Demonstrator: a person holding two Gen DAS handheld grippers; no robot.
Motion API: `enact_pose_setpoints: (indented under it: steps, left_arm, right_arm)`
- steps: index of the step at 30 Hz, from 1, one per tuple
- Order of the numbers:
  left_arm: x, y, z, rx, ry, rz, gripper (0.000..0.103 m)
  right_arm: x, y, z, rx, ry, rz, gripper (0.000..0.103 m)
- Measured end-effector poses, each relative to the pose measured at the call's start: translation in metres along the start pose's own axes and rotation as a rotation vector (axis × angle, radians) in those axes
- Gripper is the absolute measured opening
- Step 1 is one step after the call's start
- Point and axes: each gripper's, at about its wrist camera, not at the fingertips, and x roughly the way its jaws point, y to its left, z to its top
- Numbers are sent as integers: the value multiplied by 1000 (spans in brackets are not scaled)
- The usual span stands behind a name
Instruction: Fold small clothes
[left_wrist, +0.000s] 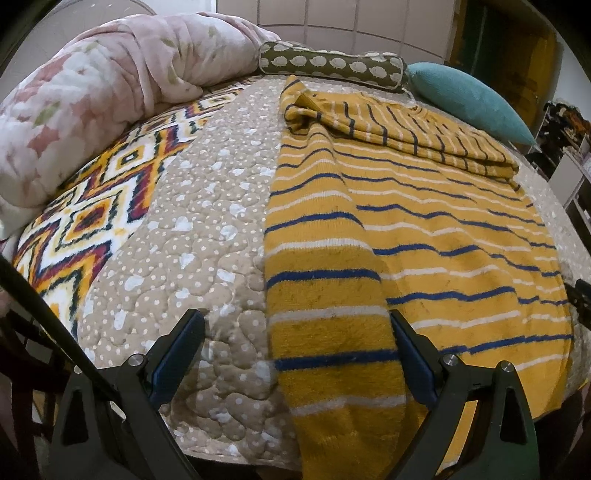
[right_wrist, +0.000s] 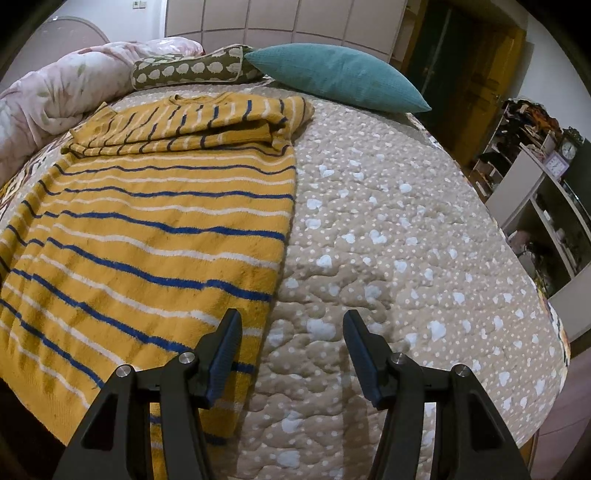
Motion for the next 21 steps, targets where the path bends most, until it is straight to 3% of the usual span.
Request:
enact_pose_setpoints:
  steps: [12, 21]
  left_arm:
    - [7, -6, -1, 20, 6, 30, 98]
    - [11, -10, -3, 32, -4, 44, 103]
  right_arm:
    - [5, -2, -5, 27, 9, 17, 66]
    - [9, -10, -14, 143, 45, 57, 70]
